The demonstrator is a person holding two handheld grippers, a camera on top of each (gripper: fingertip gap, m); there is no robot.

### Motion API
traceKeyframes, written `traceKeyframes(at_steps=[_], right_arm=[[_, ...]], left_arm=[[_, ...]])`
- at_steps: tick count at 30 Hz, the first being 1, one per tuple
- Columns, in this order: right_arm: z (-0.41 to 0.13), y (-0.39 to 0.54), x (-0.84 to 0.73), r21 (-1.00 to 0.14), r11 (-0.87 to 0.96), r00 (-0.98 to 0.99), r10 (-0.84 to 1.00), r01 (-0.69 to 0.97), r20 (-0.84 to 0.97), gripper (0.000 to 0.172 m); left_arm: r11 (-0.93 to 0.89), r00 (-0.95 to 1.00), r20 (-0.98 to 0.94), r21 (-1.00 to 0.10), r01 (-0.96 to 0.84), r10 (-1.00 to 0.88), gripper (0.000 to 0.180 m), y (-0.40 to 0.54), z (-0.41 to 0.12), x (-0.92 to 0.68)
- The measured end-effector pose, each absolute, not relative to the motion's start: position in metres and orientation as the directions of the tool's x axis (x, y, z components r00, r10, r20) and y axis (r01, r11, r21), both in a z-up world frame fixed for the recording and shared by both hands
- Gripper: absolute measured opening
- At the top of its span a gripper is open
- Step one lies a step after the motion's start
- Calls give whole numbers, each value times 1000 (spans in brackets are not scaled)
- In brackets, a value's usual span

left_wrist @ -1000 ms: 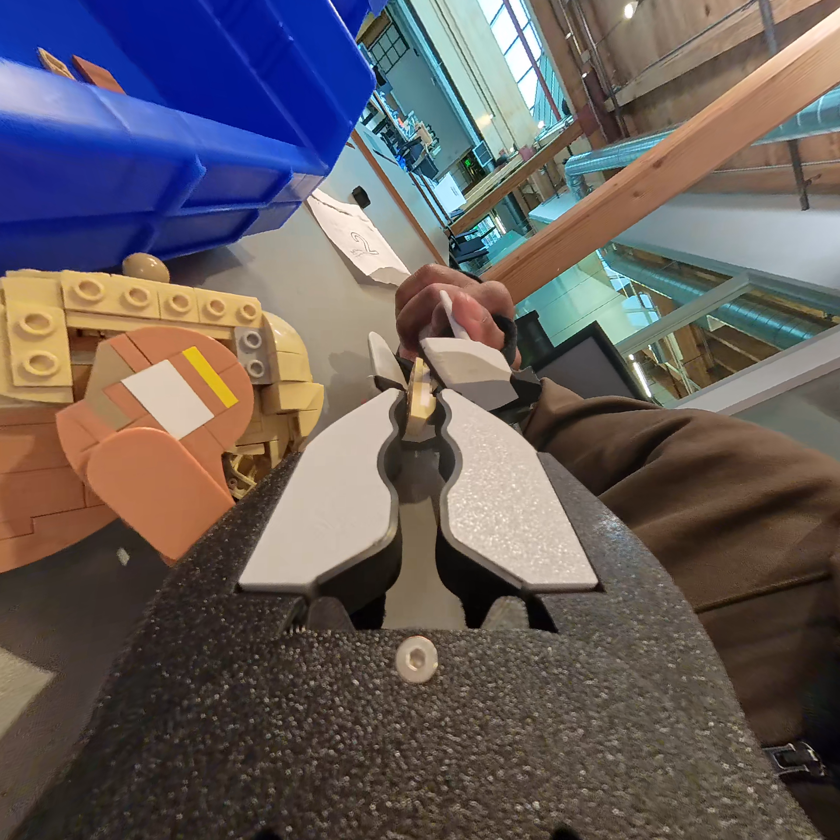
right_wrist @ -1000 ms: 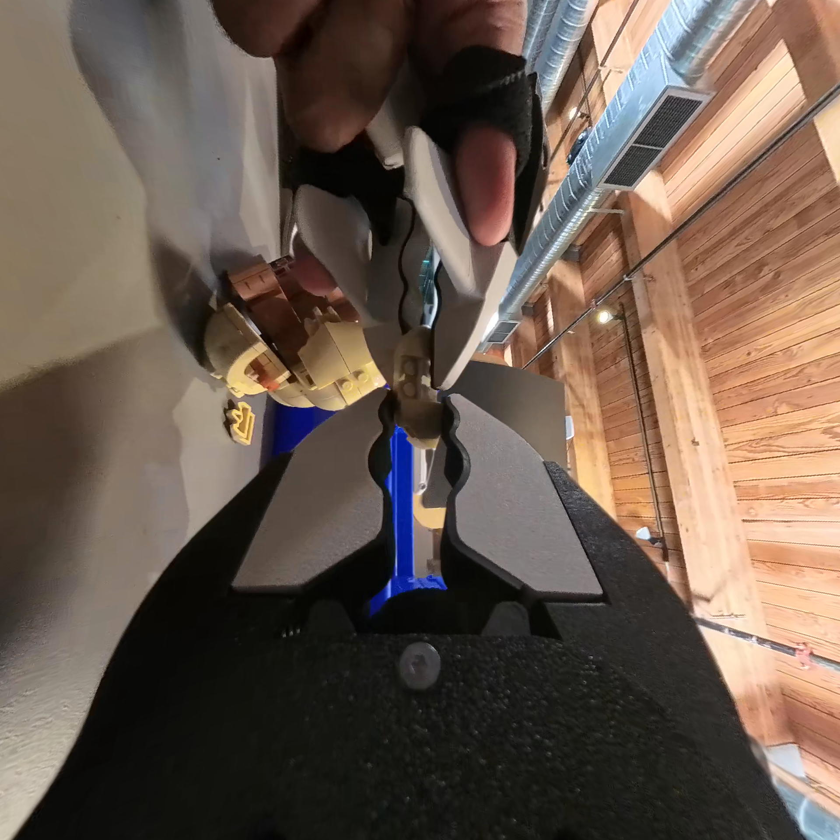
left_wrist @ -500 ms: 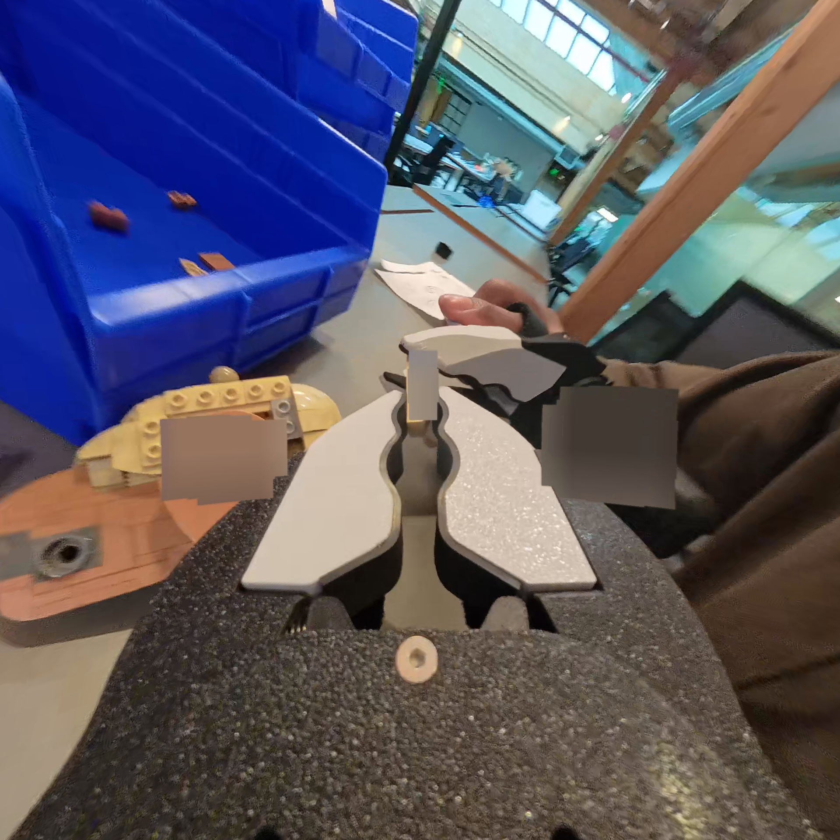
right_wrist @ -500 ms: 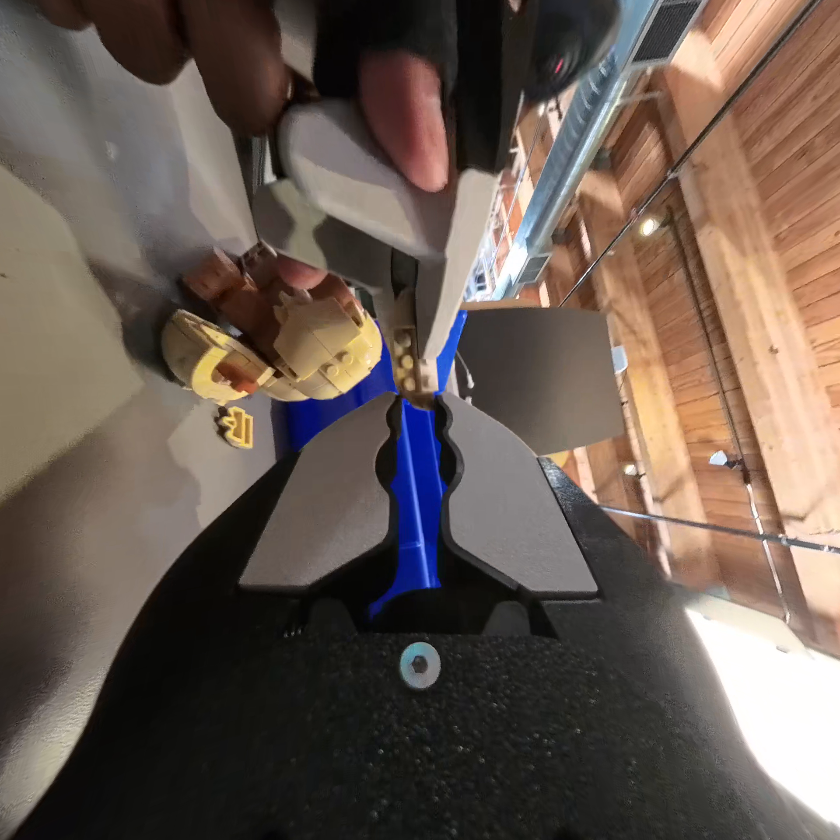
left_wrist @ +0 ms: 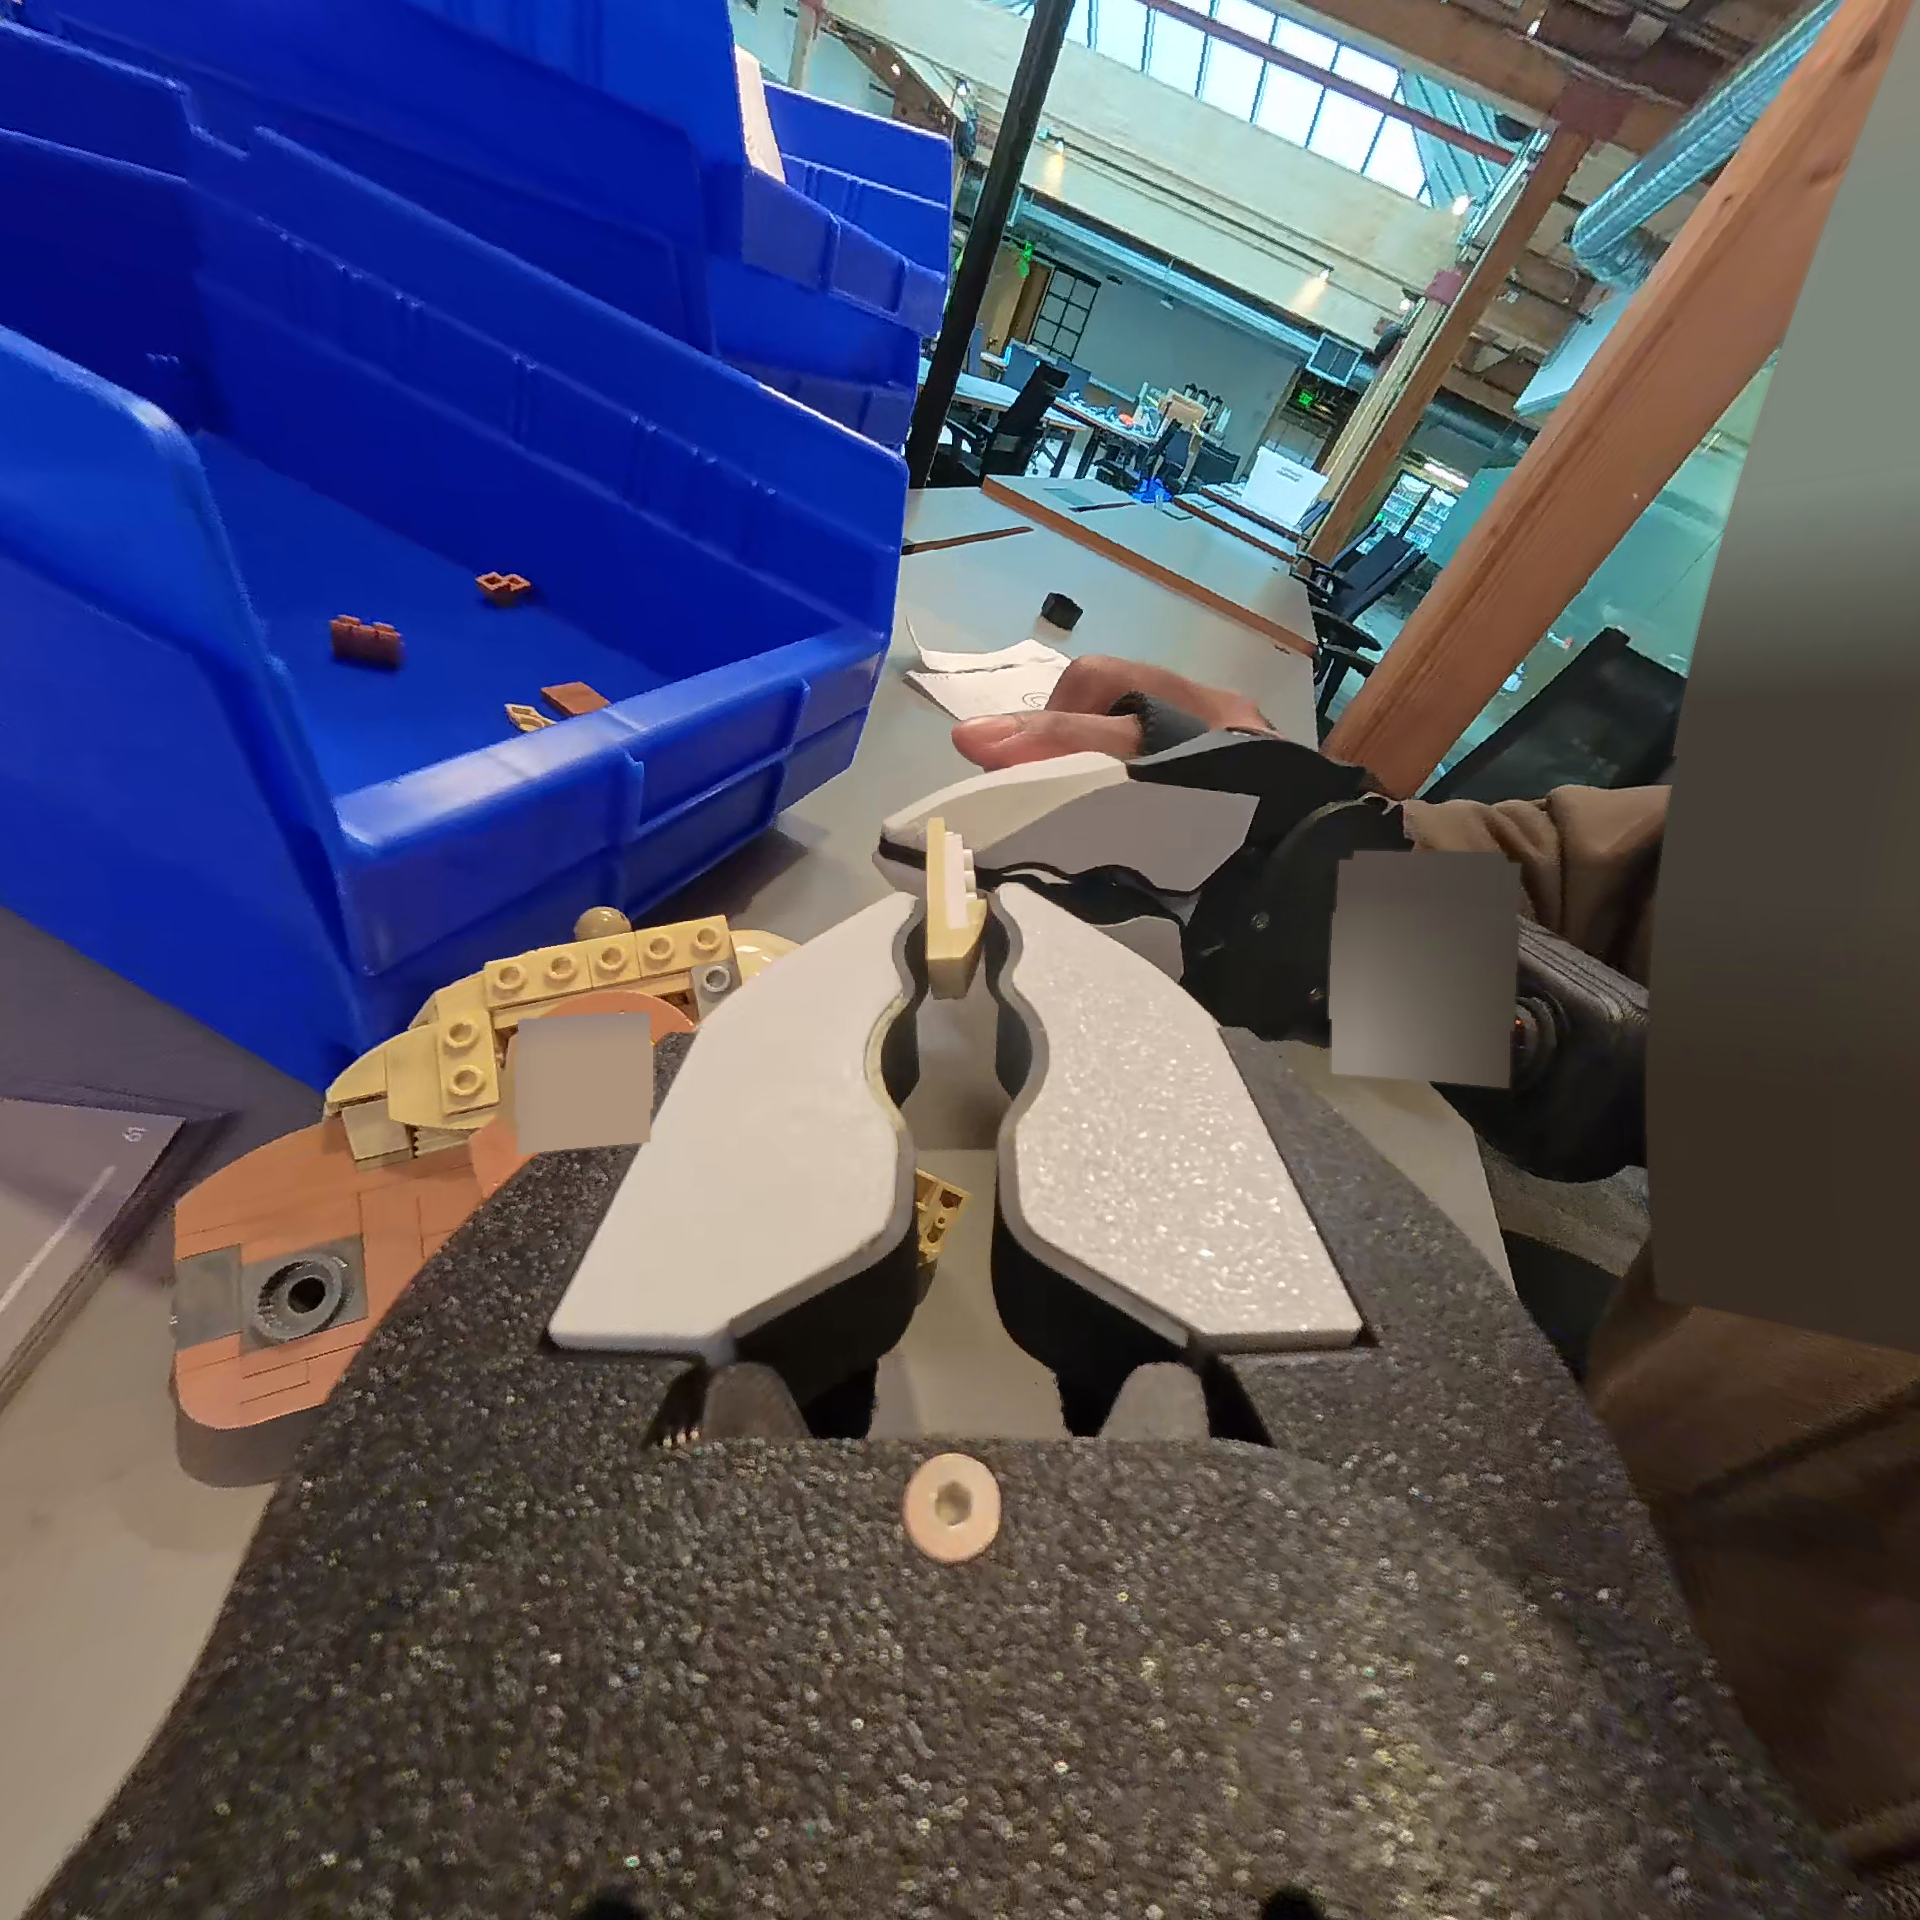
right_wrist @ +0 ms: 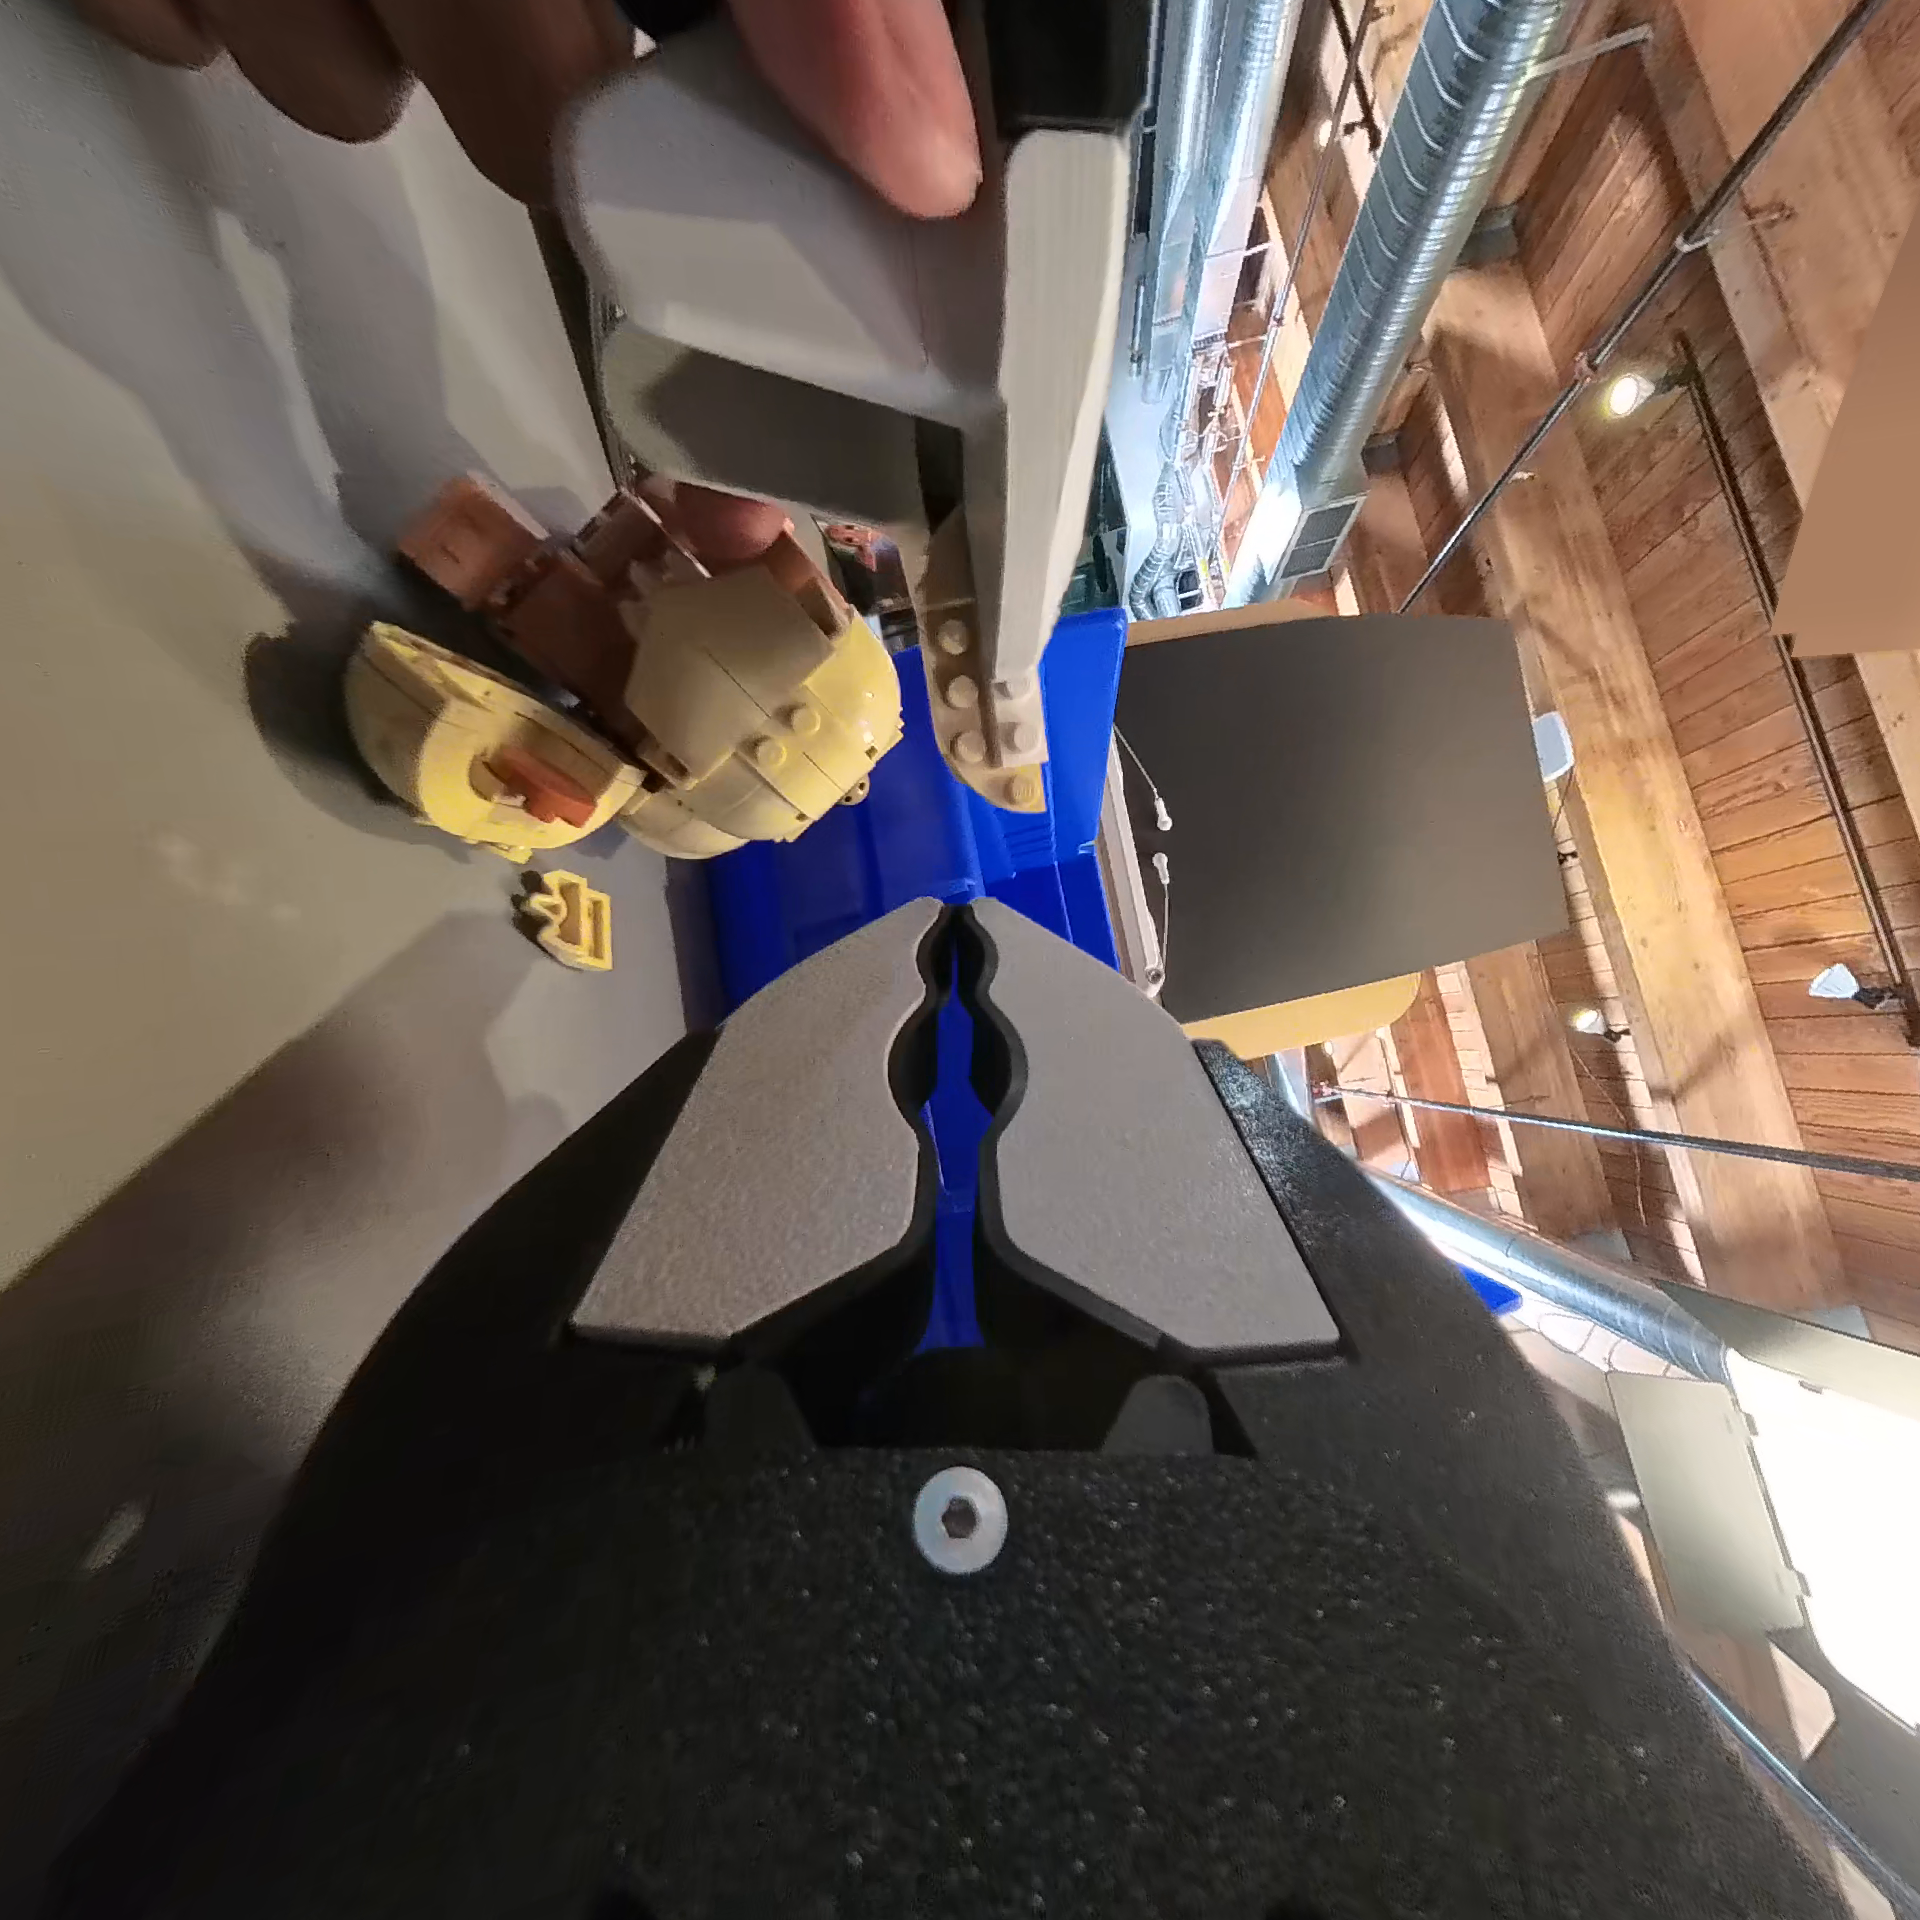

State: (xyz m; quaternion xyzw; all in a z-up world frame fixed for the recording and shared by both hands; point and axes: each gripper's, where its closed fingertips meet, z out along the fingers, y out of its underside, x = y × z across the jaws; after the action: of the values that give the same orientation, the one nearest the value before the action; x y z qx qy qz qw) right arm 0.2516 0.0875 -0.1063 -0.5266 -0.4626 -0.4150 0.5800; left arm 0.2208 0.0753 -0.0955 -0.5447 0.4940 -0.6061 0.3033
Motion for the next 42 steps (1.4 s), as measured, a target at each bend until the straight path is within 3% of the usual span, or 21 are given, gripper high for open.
traceKeyframes(at_steps=[18,42], right_arm=[[-107,101,266,-211,88,215,-34,974,976,0],[-112,104,270,-173,81,177,-40,982,983,0]], left_arm=[[-158,-224,198,-970,-186,-954,10,73,-97,225],[-96,-249,133,-983,-153,-959,10,73,-96,225]])
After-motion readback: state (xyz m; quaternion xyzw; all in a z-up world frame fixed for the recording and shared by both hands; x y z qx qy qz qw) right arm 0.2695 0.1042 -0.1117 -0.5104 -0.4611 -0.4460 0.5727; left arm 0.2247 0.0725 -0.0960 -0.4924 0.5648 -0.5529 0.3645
